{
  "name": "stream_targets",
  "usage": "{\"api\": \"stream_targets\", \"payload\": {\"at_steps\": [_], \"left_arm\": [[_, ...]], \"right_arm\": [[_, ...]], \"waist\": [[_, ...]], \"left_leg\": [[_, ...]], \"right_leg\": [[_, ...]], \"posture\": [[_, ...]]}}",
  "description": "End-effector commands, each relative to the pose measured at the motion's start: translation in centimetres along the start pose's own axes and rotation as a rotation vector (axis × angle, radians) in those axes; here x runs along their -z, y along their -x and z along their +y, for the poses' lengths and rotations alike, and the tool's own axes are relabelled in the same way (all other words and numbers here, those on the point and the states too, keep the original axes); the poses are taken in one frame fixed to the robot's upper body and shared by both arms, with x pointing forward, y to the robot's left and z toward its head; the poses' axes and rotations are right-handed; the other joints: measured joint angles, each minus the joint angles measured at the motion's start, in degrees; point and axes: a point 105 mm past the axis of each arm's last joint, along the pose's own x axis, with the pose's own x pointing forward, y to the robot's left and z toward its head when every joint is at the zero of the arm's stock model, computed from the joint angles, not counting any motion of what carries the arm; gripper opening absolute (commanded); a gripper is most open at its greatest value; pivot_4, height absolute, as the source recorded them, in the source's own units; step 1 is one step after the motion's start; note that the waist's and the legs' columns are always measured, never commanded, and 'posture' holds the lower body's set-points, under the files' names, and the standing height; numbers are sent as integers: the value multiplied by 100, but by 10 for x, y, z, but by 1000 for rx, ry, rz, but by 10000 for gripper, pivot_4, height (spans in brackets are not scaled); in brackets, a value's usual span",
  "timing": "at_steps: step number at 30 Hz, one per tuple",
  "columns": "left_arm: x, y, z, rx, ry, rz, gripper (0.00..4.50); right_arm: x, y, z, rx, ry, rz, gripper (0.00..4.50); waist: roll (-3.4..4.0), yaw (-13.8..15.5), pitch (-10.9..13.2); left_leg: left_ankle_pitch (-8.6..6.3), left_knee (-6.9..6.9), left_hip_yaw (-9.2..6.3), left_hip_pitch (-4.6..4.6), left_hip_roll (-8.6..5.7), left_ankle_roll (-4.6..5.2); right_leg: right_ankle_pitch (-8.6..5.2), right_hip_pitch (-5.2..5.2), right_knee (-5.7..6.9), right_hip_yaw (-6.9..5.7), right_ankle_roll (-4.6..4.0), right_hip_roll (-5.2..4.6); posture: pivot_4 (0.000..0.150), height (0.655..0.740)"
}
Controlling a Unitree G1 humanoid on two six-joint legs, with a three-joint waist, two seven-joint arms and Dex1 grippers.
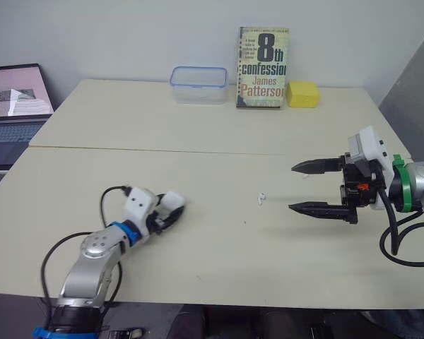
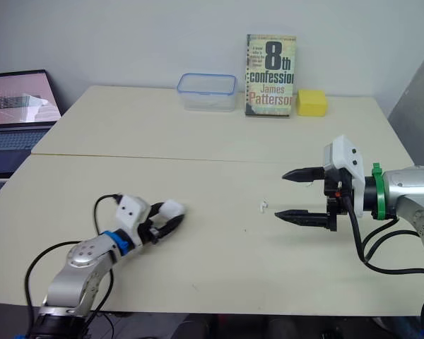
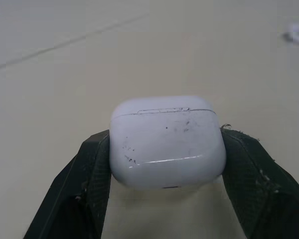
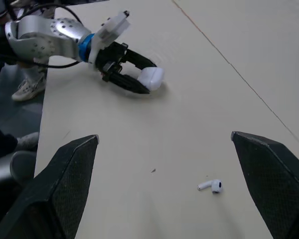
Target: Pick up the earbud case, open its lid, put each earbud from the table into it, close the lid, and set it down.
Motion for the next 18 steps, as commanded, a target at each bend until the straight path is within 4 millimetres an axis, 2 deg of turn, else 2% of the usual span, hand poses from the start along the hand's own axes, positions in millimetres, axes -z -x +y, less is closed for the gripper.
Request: {"api": "stream_targets", "payload": {"at_steps": [1,5,10,18], "left_arm": [[-44,-19,-30,177,-150,-193,28000],[-65,-32,-54,298,-234,-315,28000],[-76,-32,-78,425,-329,-428,28000],[-81,-33,-82,493,-400,-497,28000]], "right_arm": [[-6,-5,16,-13,-112,-46,45000],[1,-21,21,10,-235,-68,45000],[10,-38,23,1,-413,-83,45000],[13,-54,25,-67,-612,-123,45000]], "waist": [[0,1,0],[0,-58,0],[0,-85,0],[0,-89,0]], "left_leg": [[0,-1,1,1,2,0],[0,0,9,2,0,1],[0,1,13,3,0,2],[1,2,15,1,-1,4]], "right_leg": [[0,1,1,-1,0,1],[0,1,3,1,0,15],[0,2,5,1,0,19],[0,3,5,-3,1,23]], "posture": [[1500,7400],[1500,7400],[1500,7400],[1500,7400]]}}
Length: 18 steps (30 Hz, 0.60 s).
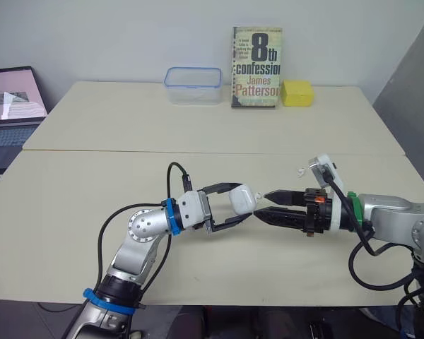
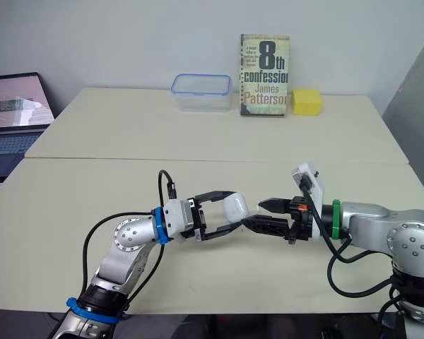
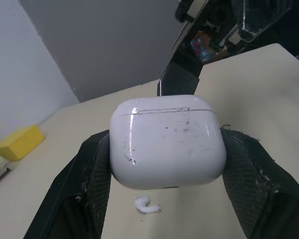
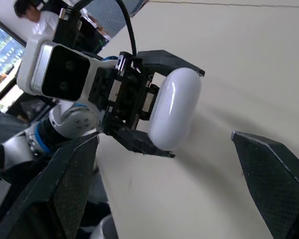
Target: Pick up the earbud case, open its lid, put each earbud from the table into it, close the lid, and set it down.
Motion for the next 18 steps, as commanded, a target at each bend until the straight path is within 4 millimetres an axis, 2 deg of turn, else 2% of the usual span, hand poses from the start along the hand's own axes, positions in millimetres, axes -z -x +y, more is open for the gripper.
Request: {"api": "stream_targets", "payload": {"at_steps": [1,16,17,18], "left_arm": [[-9,-2,2,22,-56,-49,28000],[-10,-4,0,21,-71,-74,28000],[-10,-5,-1,21,-69,-75,28000],[-10,-5,-1,19,-65,-75,28000]], "right_arm": [[-8,-3,7,-48,-30,-28,45000],[-3,-21,4,-93,-122,-4,45000],[-3,-21,3,-91,-122,-2,41185],[-3,-22,2,-89,-125,-1,39280]], "waist": [[0,-1,0],[0,-4,0],[0,-4,0],[0,-4,0]], "left_leg": [[0,-1,1,0,0,0],[0,-1,-3,0,5,1],[0,-1,-3,0,5,1],[0,-1,-3,0,5,1]], "right_leg": [[0,-1,0,-1,0,0],[0,-1,0,-2,0,8],[0,-2,0,-2,0,9],[0,-2,0,-2,0,9]], "posture": [[1500,7400],[1500,7400],[1500,7400],[1500,7400]]}}
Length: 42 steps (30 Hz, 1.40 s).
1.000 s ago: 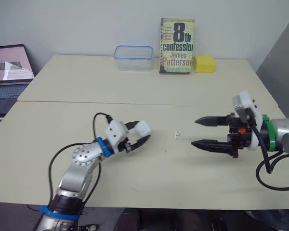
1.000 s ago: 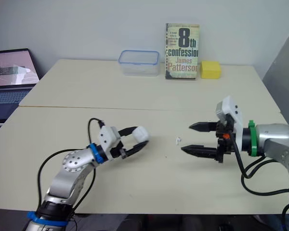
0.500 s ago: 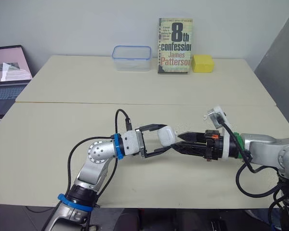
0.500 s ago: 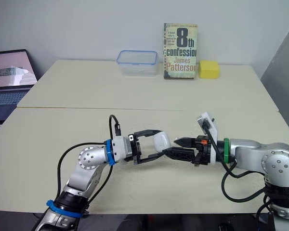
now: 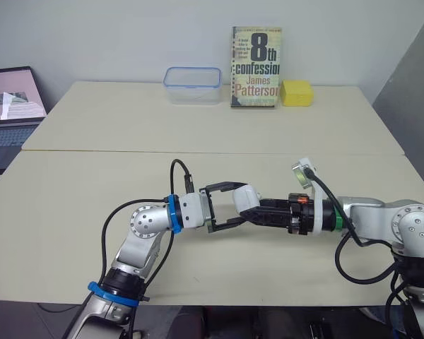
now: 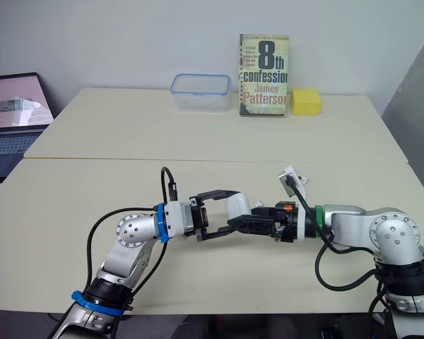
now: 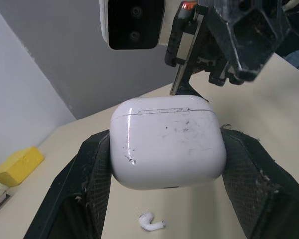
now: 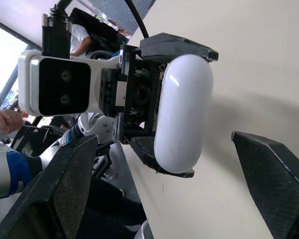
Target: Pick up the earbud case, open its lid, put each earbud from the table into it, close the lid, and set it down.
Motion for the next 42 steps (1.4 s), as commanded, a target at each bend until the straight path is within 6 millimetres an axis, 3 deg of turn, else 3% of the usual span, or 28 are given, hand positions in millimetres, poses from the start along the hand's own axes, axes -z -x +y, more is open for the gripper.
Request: {"api": "stream_targets", "payload": {"at_steps": [1,8,9,23,29,42], "left_arm": [[-8,-3,0,-5,-21,-36,28000],[-8,-1,-4,5,-14,-40,28000],[-8,-1,-3,-2,-11,-38,27997],[-8,-2,-2,-10,-19,-38,27997],[-9,-2,-3,-3,-24,-38,27997],[-9,-2,-4,0,-27,-41,27997]], "right_arm": [[-9,-1,4,-12,33,-21,35827],[-14,-1,4,-32,16,-38,9801],[-14,0,4,-33,15,-34,7693],[-11,-1,8,-59,12,-14,7734],[-11,-1,9,-50,33,-5,28683],[-7,0,3,-38,27,32,28811]], "waist": [[0,0,0],[0,0,0],[0,0,0],[0,0,0],[0,0,0],[0,1,0]], "left_leg": [[0,0,0,0,0,0],[0,-1,-1,-1,1,0],[0,-1,-1,-1,1,0],[0,-1,-2,-1,1,0],[0,-1,-1,-1,1,0],[0,-1,-2,-1,1,0]], "right_leg": [[0,0,0,0,0,1],[0,-2,0,1,0,1],[0,-2,0,1,0,1],[0,-1,0,1,0,1],[0,-1,0,1,0,1],[0,-2,-1,0,0,2]], "posture": [[1500,7400],[1500,7400],[1500,7400],[1500,7400],[1500,7400],[1500,7400]]}}
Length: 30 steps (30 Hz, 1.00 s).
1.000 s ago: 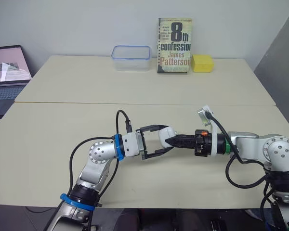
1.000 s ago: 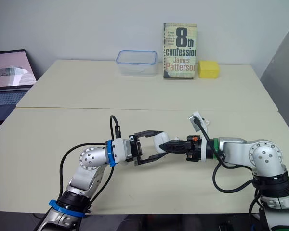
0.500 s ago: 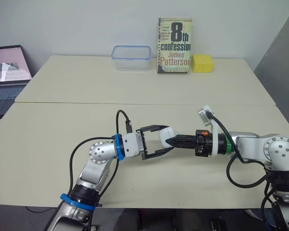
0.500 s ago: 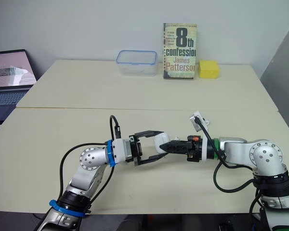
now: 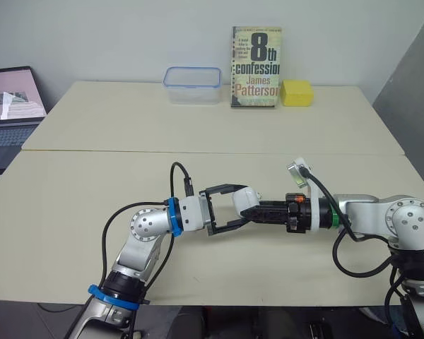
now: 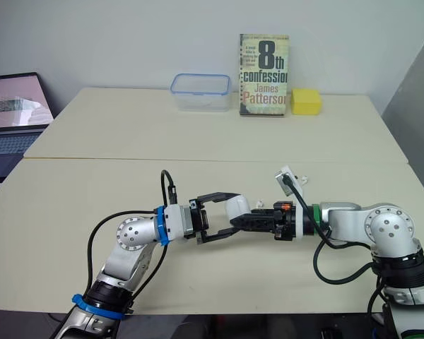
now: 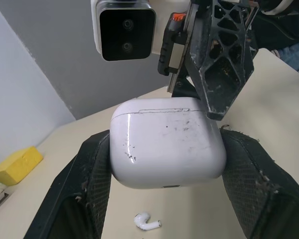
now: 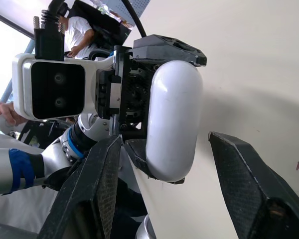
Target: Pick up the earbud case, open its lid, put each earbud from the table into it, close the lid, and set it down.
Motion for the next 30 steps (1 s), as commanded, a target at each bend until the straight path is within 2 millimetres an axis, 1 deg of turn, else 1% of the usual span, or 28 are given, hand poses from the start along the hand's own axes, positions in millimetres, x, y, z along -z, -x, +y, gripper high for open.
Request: {"api": "stream_targets", "payload": {"at_steps": [1,3,5,7,10,11,18,20,22,23,24,28,30], "left_arm": [[-11,-3,-1,6,-33,-39,27997],[-11,-3,-1,7,-34,-38,27997],[-11,-3,-1,9,-36,-38,27997],[-11,-2,-1,9,-36,-38,27997],[-11,-1,0,7,-37,-35,27997],[-11,-1,0,4,-37,-34,27995],[-9,-2,4,-17,-43,-24,27994],[-6,0,8,-29,-2,-4,35339],[-1,3,8,1,11,50,40348],[4,6,9,9,32,94,43808],[7,14,10,39,72,150,45000],[11,35,15,91,211,303,45000],[8,47,28,67,336,397,45000]], "right_arm": [[-7,1,9,-30,40,-7,28811],[-8,1,9,-34,38,-9,28811],[-8,1,8,-35,34,-11,25133],[-8,1,8,-35,31,-11,20020],[-8,1,8,-36,31,-6,9129],[-7,1,8,-37,31,-4,7621],[-7,1,7,-44,34,7,7679],[-8,1,7,-40,42,11,7679],[-10,1,7,-33,57,12,7678],[-11,1,7,-24,72,16,7678],[-13,3,6,-3,98,20,7678],[-18,13,0,90,220,53,7678],[-22,24,-6,185,367,108,7678]], "waist": [[0,0,0],[0,0,0],[0,0,0],[0,0,0],[0,0,0],[0,0,0],[0,0,0],[0,0,0],[0,-1,0],[0,-4,0],[0,-10,0],[6,-37,4],[7,-34,11]], "left_leg": [[0,0,0,0,0,0],[0,0,0,0,0,0],[0,0,0,0,0,0],[0,0,0,0,0,0],[0,-1,0,-1,0,0],[0,-1,0,-1,0,0],[0,-1,1,-1,0,0],[0,-1,0,-1,0,0],[0,-1,-2,0,0,0],[0,-1,-1,0,1,0],[0,-2,-1,0,1,0],[0,-7,-7,-5,4,0],[0,-5,-10,-14,5,0]], "right_leg": [[0,0,0,0,0,0],[0,0,0,0,0,0],[0,-1,0,0,0,0],[0,0,0,0,0,0],[0,-1,0,0,0,0],[0,-1,0,0,0,0],[0,-2,0,-1,0,0],[0,-2,0,0,0,0],[0,-2,0,0,0,0],[0,-2,0,-1,0,2],[0,-4,0,-1,0,6],[0,-20,3,-1,0,21],[-1,-27,3,-4,1,22]], "posture": [[1500,7400],[1500,7400],[1500,7400],[1500,7400],[1500,7400],[1500,7400],[1500,7400],[1500,7400],[1500,7400],[1500,7400],[1500,7400],[1500,7400],[1500,7400]]}}
